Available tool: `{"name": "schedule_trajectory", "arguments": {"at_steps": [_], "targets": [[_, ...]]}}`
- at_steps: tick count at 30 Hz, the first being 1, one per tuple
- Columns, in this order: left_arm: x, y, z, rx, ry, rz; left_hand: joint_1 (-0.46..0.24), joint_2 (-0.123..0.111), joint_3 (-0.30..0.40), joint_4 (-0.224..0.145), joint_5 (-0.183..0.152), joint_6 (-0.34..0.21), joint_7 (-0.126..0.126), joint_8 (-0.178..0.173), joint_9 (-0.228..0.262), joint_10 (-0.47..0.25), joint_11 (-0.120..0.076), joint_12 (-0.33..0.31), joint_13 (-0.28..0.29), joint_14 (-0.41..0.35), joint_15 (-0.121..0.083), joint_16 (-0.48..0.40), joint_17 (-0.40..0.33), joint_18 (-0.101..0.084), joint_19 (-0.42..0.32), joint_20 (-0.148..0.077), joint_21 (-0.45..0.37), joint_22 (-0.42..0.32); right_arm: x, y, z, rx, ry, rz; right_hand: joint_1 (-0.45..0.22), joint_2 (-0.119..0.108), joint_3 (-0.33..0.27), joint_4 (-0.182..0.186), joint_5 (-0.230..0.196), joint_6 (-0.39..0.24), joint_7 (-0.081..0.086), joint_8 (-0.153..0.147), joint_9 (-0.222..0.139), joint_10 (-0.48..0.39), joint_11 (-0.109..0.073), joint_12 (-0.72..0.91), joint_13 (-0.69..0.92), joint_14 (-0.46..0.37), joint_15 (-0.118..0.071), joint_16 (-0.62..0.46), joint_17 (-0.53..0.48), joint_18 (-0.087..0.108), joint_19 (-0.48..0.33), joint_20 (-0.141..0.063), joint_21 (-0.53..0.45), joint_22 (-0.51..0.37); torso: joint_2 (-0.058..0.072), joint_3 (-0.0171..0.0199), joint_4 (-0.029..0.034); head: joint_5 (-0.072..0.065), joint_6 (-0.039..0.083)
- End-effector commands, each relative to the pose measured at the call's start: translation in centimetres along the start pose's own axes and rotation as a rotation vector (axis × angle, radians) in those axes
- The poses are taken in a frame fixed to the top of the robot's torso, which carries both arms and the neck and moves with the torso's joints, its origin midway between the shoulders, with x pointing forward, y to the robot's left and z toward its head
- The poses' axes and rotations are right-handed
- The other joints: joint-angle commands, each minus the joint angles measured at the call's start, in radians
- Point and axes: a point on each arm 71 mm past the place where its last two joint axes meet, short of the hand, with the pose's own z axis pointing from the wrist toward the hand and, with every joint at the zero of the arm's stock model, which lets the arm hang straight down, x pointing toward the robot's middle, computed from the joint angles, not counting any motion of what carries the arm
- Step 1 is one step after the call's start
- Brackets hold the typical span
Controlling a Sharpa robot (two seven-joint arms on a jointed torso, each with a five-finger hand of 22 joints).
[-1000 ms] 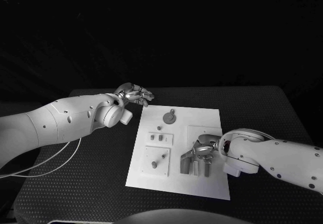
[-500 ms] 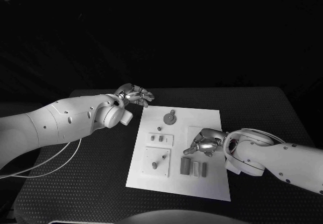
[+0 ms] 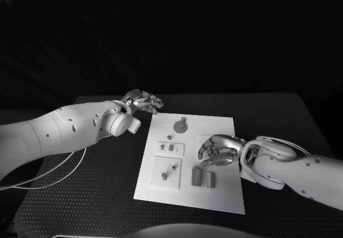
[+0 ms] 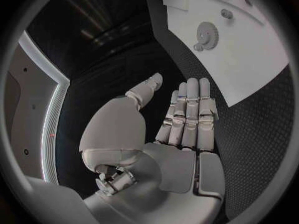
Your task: Assemble the parts on the task board
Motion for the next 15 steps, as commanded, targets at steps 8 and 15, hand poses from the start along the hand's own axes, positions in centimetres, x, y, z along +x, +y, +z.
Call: {"name": "schedule_trajectory", "arguments": {"at_steps": [8, 15], "targets": [[0.2, -0.2, 0.0, 0.006, 0.012, -0.005, -0.005, -0.003, 0.002, 0.006, 0.006, -0.007, 0.003, 0.004, -0.002, -0.006, 0.001, -0.001, -0.002, -0.001, 0.005, -0.004, 0.002, 0.014, -0.002, 0.002, -0.005, 0.001, 1.5, 0.6, 0.0, -0.091, 0.071, -0.144, 0.014, 0.009, 0.009, 0.001, 0.0, -0.009, 0.011, -0.01, -0.016, -0.003, 0.01, -0.004, -0.006, -0.008, 0.008, -0.002, -0.003, 0.012, -0.01, 0.011, -0.004, 0.017, 0.0, 0.0, 0.0, 0.0, -0.004], [0.1, -0.1, 0.0, 0.006, 0.011, -0.005, -0.006, 0.0, 0.003, 0.009, 0.006, -0.01, 0.004, 0.003, -0.002, -0.007, 0.001, -0.001, -0.002, -0.001, 0.005, -0.005, 0.004, 0.014, -0.002, 0.002, -0.005, 0.001, 2.2, 1.0, 0.2, -0.104, 0.117, -0.137, 0.007, 0.053, 0.01, 0.002, 0.0, 0.002, 0.01, -0.009, -0.03, -0.002, 0.009, -0.003, -0.01, -0.009, 0.006, 0.001, -0.004, 0.012, -0.012, 0.017, -0.002, 0.018, 0.0, -0.0007, 0.0004, 0.0, -0.006]]}}
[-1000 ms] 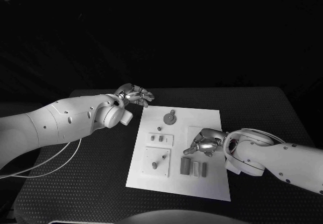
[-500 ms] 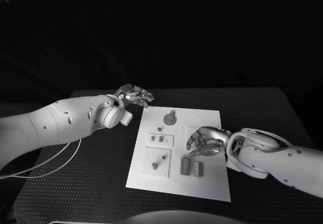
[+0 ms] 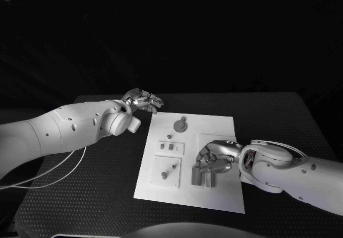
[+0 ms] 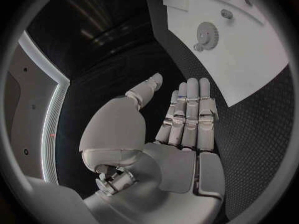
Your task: Assemble the parts on the task board
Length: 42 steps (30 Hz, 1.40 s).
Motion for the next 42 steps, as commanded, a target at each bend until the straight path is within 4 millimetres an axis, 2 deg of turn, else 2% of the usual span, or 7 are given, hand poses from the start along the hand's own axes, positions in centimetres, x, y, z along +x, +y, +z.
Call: {"name": "schedule_trajectory", "arguments": {"at_steps": [1, 6, 11, 29, 32, 38, 42], "targets": [[0.2, -0.1, 0.0, 0.007, 0.011, -0.005, -0.006, 0.0, 0.0, 0.006, 0.006, -0.006, 0.001, 0.003, -0.002, -0.007, 0.001, 0.0, -0.001, 0.0, 0.005, -0.005, 0.001, 0.014, -0.002, 0.002, -0.005, 0.002, 0.6, 0.4, 0.2, -0.031, 0.056, -0.025, -0.012, 0.018, 0.001, 0.002, 0.0, 0.004, 0.002, -0.002, -0.006, 0.001, 0.006, -0.003, -0.002, -0.006, 0.002, 0.001, -0.001, 0.012, -0.002, 0.008, -0.002, 0.018, 0.0, -0.0007, 0.0006, 0.0, -0.002], [0.2, -0.1, 0.0, 0.006, 0.01, -0.005, -0.009, 0.002, 0.001, 0.011, 0.006, -0.008, 0.002, 0.002, -0.002, -0.009, 0.002, -0.001, -0.001, 0.0, 0.005, -0.006, 0.003, 0.014, -0.002, 0.002, -0.005, 0.002, 1.0, 0.4, 0.5, -0.026, 0.079, -0.031, -0.024, 0.052, 0.004, 0.003, 0.0, -0.002, 0.004, -0.008, -0.016, -0.004, 0.008, -0.003, -0.004, -0.01, 0.004, 0.001, -0.002, 0.012, -0.006, 0.01, -0.003, 0.018, 0.0, -0.0011, 0.0006, 0.0, -0.002], [0.1, -0.1, 0.0, 0.005, 0.01, -0.005, -0.013, 0.004, 0.001, 0.017, 0.006, -0.013, 0.003, 0.0, -0.003, -0.011, 0.002, -0.001, -0.002, 0.0, 0.005, -0.007, 0.005, 0.014, -0.003, 0.002, -0.005, 0.002, 1.4, 0.3, 0.8, -0.02, 0.102, -0.057, -0.041, 0.12, 0.007, -0.002, 0.0, -0.011, 0.009, -0.014, -0.026, -0.015, 0.013, -0.002, -0.004, -0.019, 0.009, 0.002, -0.001, 0.012, -0.017, 0.015, -0.004, 0.02, 0.0, -0.001, 0.0016, -0.001, -0.004], [0.0, -0.1, -0.1, 0.003, 0.007, -0.004, -0.016, 0.005, 0.003, 0.024, 0.007, -0.017, 0.005, 0.0, -0.004, -0.013, 0.003, -0.001, -0.002, 0.0, 0.005, -0.008, 0.007, 0.014, -0.003, 0.002, -0.005, 0.002, 1.3, -0.8, 1.0, 0.001, 0.052, -0.085, -0.038, 0.135, 0.006, -0.005, 0.0, -0.002, 0.007, -0.008, -0.03, -0.02, 0.011, 0.004, -0.001, -0.024, 0.008, 0.009, 0.002, 0.012, -0.023, 0.015, 0.003, 0.022, 0.0, -0.0005, 0.0001, 0.002, -0.007], [0.1, -0.1, -0.1, 0.003, 0.009, -0.005, -0.016, 0.005, 0.003, 0.024, 0.007, -0.017, 0.005, 0.0, -0.004, -0.013, 0.003, -0.001, -0.002, 0.0, 0.005, -0.008, 0.007, 0.014, -0.003, 0.002, -0.005, 0.002, 0.7, -0.7, 0.9, -0.009, -0.034, -0.049, -0.04, 0.113, 0.0, -0.004, 0.0, -0.001, 0.006, -0.007, -0.032, -0.021, 0.011, 0.006, -0.001, -0.025, 0.008, 0.01, 0.002, 0.012, -0.024, 0.015, 0.005, 0.021, 0.0, -0.0005, 0.0, 0.001, -0.005], [0.1, -0.1, -0.1, 0.002, 0.008, -0.004, -0.016, 0.005, 0.003, 0.024, 0.007, -0.017, 0.005, 0.0, -0.004, -0.014, 0.003, -0.001, -0.002, 0.0, 0.005, -0.008, 0.007, 0.015, -0.003, 0.002, -0.005, 0.002, -0.6, -0.5, 0.5, -0.025, -0.211, 0.009, -0.115, -0.046, -0.026, 0.045, 0.0, -0.042, 0.021, -0.03, -0.051, -0.024, 0.024, 0.004, -0.007, -0.023, 0.018, 0.009, -0.002, 0.012, -0.012, 0.016, 0.004, 0.013, 0.0, -0.0005, -0.0002, 0.001, -0.003], [0.1, -0.1, -0.1, 0.002, 0.008, -0.004, -0.016, 0.005, 0.003, 0.024, 0.007, -0.018, 0.005, -0.001, -0.004, -0.014, 0.003, -0.001, -0.002, 0.0, 0.005, -0.009, 0.007, 0.015, -0.004, 0.002, -0.005, 0.002, -1.0, -0.6, 0.2, -0.01, -0.266, 0.024, -0.154, -0.116, -0.014, 0.09, 0.0, -0.063, 0.028, -0.04, -0.06, -0.03, 0.032, 0.003, -0.01, -0.025, 0.026, 0.009, -0.004, 0.012, -0.008, 0.012, 0.0, 0.01, 0.0, -0.0009, -0.0001, 0.0, 0.0]]}}
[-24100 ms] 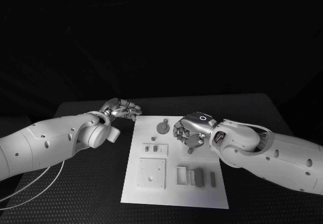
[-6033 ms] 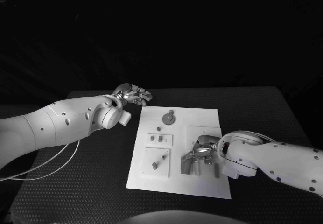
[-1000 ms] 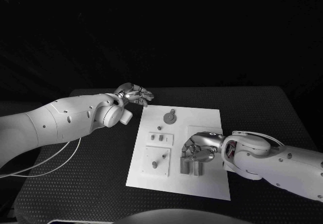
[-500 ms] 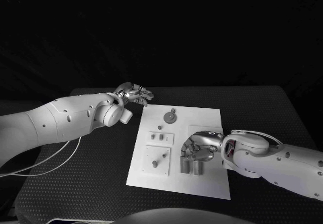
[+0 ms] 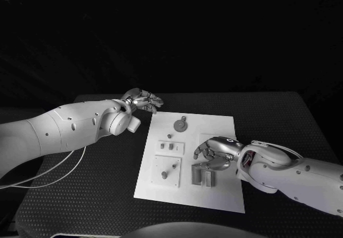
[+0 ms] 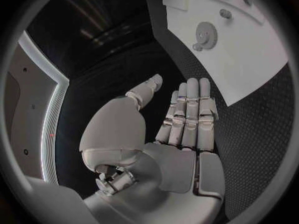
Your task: Assemble the parts on the task board
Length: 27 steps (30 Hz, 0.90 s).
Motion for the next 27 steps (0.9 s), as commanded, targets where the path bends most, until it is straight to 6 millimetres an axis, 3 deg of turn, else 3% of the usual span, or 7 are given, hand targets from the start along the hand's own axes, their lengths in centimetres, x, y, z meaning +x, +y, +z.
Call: {"name": "schedule_trajectory", "arguments": {"at_steps": [1, 5, 9, 14, 19, 20, 27], "targets": [[0.2, -0.2, 0.0, 0.007, 0.01, -0.004, -0.011, 0.0, 0.0, 0.006, 0.007, -0.007, 0.001, -0.001, -0.001, -0.01, -0.001, -0.001, -0.002, 0.0, 0.005, -0.005, 0.001, 0.015, -0.004, 0.002, -0.005, 0.001, -1.0, -0.1, -0.2, 0.027, -0.123, 0.034, -0.019, -0.038, 0.008, 0.024, -0.003, -0.029, 0.02, -0.006, -0.004, -0.001, 0.007, 0.004, -0.002, -0.001, 0.01, 0.005, -0.001, 0.021, 0.008, -0.004, -0.005, 0.009, 0.0, -0.0006, -0.0002, -0.001, 0.002], [0.2, -0.2, 0.0, 0.007, 0.009, -0.004, -0.011, 0.0, 0.0, 0.006, 0.007, -0.007, 0.001, 0.0, -0.001, -0.01, -0.001, -0.001, -0.002, 0.0, 0.005, -0.005, 0.002, 0.015, -0.004, 0.002, -0.005, 0.001, -2.0, 0.1, -0.5, -0.016, -0.123, 0.061, -0.011, -0.072, 0.027, 0.037, -0.003, -0.036, 0.023, -0.005, -0.008, -0.005, 0.009, 0.007, -0.003, -0.002, 0.013, 0.007, -0.002, 0.021, 0.01, -0.01, -0.006, 0.01, 0.0, -0.0007, 0.0002, -0.002, 0.005], [0.2, -0.2, 0.0, 0.008, 0.009, -0.004, -0.011, -0.001, 0.0, 0.005, 0.007, -0.007, 0.001, 0.0, -0.001, -0.01, -0.001, -0.001, -0.002, 0.0, 0.005, -0.005, 0.002, 0.015, -0.004, 0.002, -0.005, 0.001, -2.6, 0.8, -0.6, -0.104, -0.09, 0.027, 0.098, -0.042, 0.051, -0.06, -0.002, -0.036, 0.025, 0.002, -0.006, -0.042, 0.012, -0.007, -0.007, -0.036, 0.015, -0.01, -0.007, 0.019, -0.024, -0.005, -0.022, 0.011, -0.001, -0.0012, -0.0001, -0.002, 0.008], [0.1, -0.1, 0.0, 0.007, 0.008, -0.004, -0.011, -0.001, 0.0, 0.006, 0.007, -0.008, 0.001, 0.0, -0.001, -0.011, 0.0, -0.001, -0.002, 0.0, 0.005, -0.005, 0.002, 0.015, -0.004, 0.002, -0.005, 0.001, -2.3, 2.2, -0.3, -0.213, -0.012, -0.164, 0.277, -0.043, 0.035, -0.084, -0.004, -0.051, -0.021, 0.017, -0.001, -0.106, -0.028, -0.034, -0.021, -0.107, -0.014, -0.038, -0.013, 0.007, -0.094, 0.027, -0.054, 0.013, -0.001, 0.0003, -0.0005, 0.002, 0.009], [0.0, -0.1, 0.0, 0.007, 0.006, -0.004, -0.011, -0.001, 0.0, 0.006, 0.007, -0.008, 0.001, 0.0, -0.001, -0.011, 0.0, -0.001, -0.002, 0.0, 0.005, -0.005, 0.002, 0.015, -0.004, 0.002, -0.005, 0.001, -1.4, 3.4, -0.3, -0.28, 0.017, -0.297, 0.374, -0.055, 0.062, -0.082, -0.003, -0.059, -0.048, 0.028, 0.002, -0.129, -0.04, -0.035, -0.023, -0.132, -0.027, -0.04, -0.013, 0.009, -0.113, 0.044, -0.067, 0.012, 0.0, 0.0009, -0.0007, 0.002, 0.009], [0.0, -0.1, 0.0, 0.007, 0.006, -0.003, -0.011, -0.001, 0.0, 0.006, 0.007, -0.008, 0.001, 0.0, -0.001, -0.011, 0.0, -0.001, -0.002, 0.0, 0.005, -0.005, 0.002, 0.015, -0.004, 0.002, -0.005, 0.001, -1.3, 3.7, -0.3, -0.296, 0.022, -0.338, 0.38, -0.068, 0.084, -0.081, -0.004, -0.068, -0.068, 0.03, 0.001, -0.147, -0.036, -0.035, -0.023, -0.15, -0.024, -0.042, -0.012, 0.008, -0.125, 0.053, -0.076, 0.011, 0.0, 0.0013, -0.001, 0.003, 0.009], [0.1, -0.1, 0.0, 0.007, 0.006, -0.003, -0.011, -0.001, 0.0, 0.007, 0.007, -0.008, 0.002, 0.0, -0.001, -0.011, 0.0, 0.0, -0.002, 0.0, 0.005, -0.006, 0.003, 0.015, -0.004, 0.002, -0.005, 0.001, -0.8, 4.5, -0.1, -0.306, 0.055, -0.428, 0.379, -0.103, 0.129, -0.08, -0.003, -0.105, -0.097, 0.038, 0.001, -0.267, 0.018, -0.046, -0.032, -0.283, 0.031, -0.054, -0.002, 0.001, -0.2, 0.085, -0.123, 0.006, 0.0, 0.001, -0.0012, 0.004, 0.006]]}}
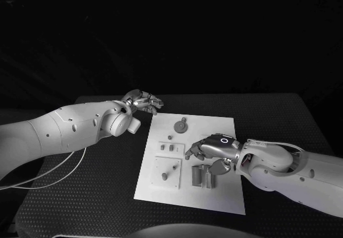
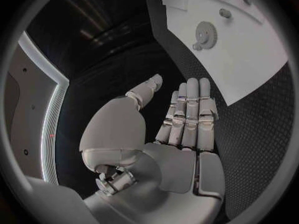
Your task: Assemble the parts on the task board
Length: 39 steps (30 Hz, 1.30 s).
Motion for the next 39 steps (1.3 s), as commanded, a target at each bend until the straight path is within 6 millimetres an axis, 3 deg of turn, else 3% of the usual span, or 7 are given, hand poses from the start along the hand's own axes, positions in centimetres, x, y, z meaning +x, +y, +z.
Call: {"name": "schedule_trajectory", "arguments": {"at_steps": [1, 14, 17, 22, 25, 35, 39], "targets": [[0.1, -0.1, 0.0, 0.008, 0.007, -0.004, -0.011, -0.001, 0.0, 0.007, 0.007, -0.008, 0.002, 0.0, -0.001, -0.004, 0.0, 0.0, -0.001, 0.0, 0.005, -0.006, 0.001, 0.015, -0.004, 0.002, -0.005, 0.002, 0.4, 0.8, 0.1, -0.049, 0.063, -0.121, 0.0, -0.012, 0.011, 0.0, -0.003, -0.012, -0.013, 0.008, 0.0, -0.037, 0.023, -0.001, -0.008, -0.042, 0.026, -0.003, 0.002, -0.02, -0.028, 0.011, -0.016, 0.007, 0.0, -0.0004, 0.0003, 0.002, -0.001], [0.1, -0.1, 0.1, 0.006, 0.008, -0.003, -0.012, -0.001, 0.0, 0.008, 0.007, -0.008, 0.002, 0.0, -0.001, -0.004, 0.0, 0.0, -0.001, 0.0, 0.005, -0.006, 0.002, 0.015, -0.004, 0.003, -0.005, 0.002, 1.6, 0.6, 0.8, -0.001, 0.241, -0.173, 0.002, 0.01, 0.019, -0.001, -0.003, -0.045, -0.027, 0.009, -0.003, -0.052, 0.038, 0.032, -0.012, -0.057, 0.044, 0.022, 0.009, -0.014, -0.033, 0.021, -0.009, 0.018, 0.001, -0.0032, 0.0016, 0.006, 0.01], [0.1, 0.0, 0.1, 0.005, 0.009, -0.003, -0.012, 0.0, 0.0, 0.008, 0.007, -0.008, 0.002, 0.0, -0.001, -0.004, 0.0, 0.0, -0.001, 0.0, 0.005, -0.006, 0.002, 0.015, -0.004, 0.003, -0.005, 0.002, 1.7, 0.6, 0.8, 0.004, 0.246, -0.188, 0.003, 0.009, 0.017, -0.001, -0.003, -0.048, -0.028, 0.012, -0.003, -0.054, 0.039, 0.044, -0.012, -0.058, 0.046, 0.033, 0.011, -0.011, -0.031, 0.022, -0.002, 0.021, 0.001, -0.0012, 0.0015, 0.011, 0.001], [0.2, -0.1, 0.1, 0.006, 0.012, -0.003, -0.012, 0.0, 0.0, 0.008, 0.007, -0.008, 0.002, 0.0, -0.001, -0.004, 0.0, 0.0, -0.001, 0.0, 0.005, -0.006, 0.002, 0.015, -0.004, 0.003, -0.005, 0.002, 1.7, 0.7, 0.8, 0.008, 0.251, -0.2, 0.006, 0.007, 0.013, -0.001, -0.003, -0.054, -0.031, 0.023, -0.003, -0.058, 0.038, 0.087, -0.009, -0.055, 0.046, 0.077, 0.024, -0.002, -0.018, 0.023, 0.034, 0.025, 0.001, -0.0025, 0.0019, 0.003, 0.0], [0.1, 0.0, 0.0, 0.004, 0.011, -0.003, -0.012, 0.0, 0.0, 0.009, 0.007, -0.008, 0.002, 0.0, -0.001, -0.004, 0.0, 0.0, -0.001, 0.0, 0.005, -0.006, 0.002, 0.015, -0.004, 0.003, -0.005, 0.002, 1.7, 0.7, 0.9, 0.005, 0.242, -0.217, 0.007, 0.008, 0.012, -0.001, -0.003, -0.058, -0.029, 0.027, -0.004, -0.062, 0.038, 0.103, -0.01, -0.053, 0.046, 0.1, 0.029, -0.001, -0.011, 0.021, 0.055, 0.025, 0.002, -0.0023, 0.003, 0.005, 0.004], [0.1, 0.0, 0.1, 0.005, 0.011, -0.003, -0.013, 0.0, 0.0, 0.009, 0.007, -0.009, 0.002, 0.0, -0.001, -0.005, 0.0, 0.0, -0.001, 0.0, 0.005, -0.007, 0.003, 0.015, -0.004, 0.003, -0.005, 0.002, 2.1, 1.1, 1.4, -0.017, 0.226, -0.227, 0.007, 0.011, 0.013, -0.001, -0.003, -0.05, -0.023, 0.046, -0.003, -0.062, 0.035, 0.151, -0.017, -0.052, 0.044, 0.151, 0.038, -0.001, 0.0, 0.009, 0.104, 0.023, 0.001, -0.0018, 0.002, 0.008, -0.001], [0.1, 0.0, 0.0, 0.004, 0.012, -0.003, -0.013, 0.0, 0.0, 0.009, 0.006, -0.009, 0.002, 0.0, -0.001, -0.005, 0.0, 0.0, -0.001, 0.0, 0.005, -0.007, 0.003, 0.015, -0.004, 0.003, -0.005, 0.002, 2.3, 0.9, 1.4, -0.02, 0.226, -0.23, 0.007, 0.02, 0.011, -0.002, -0.003, -0.026, -0.011, 0.063, 0.002, -0.055, 0.032, 0.168, -0.022, -0.049, 0.043, 0.162, 0.036, -0.001, 0.002, 0.005, 0.118, 0.023, 0.002, -0.001, 0.0028, 0.008, -0.005]]}}
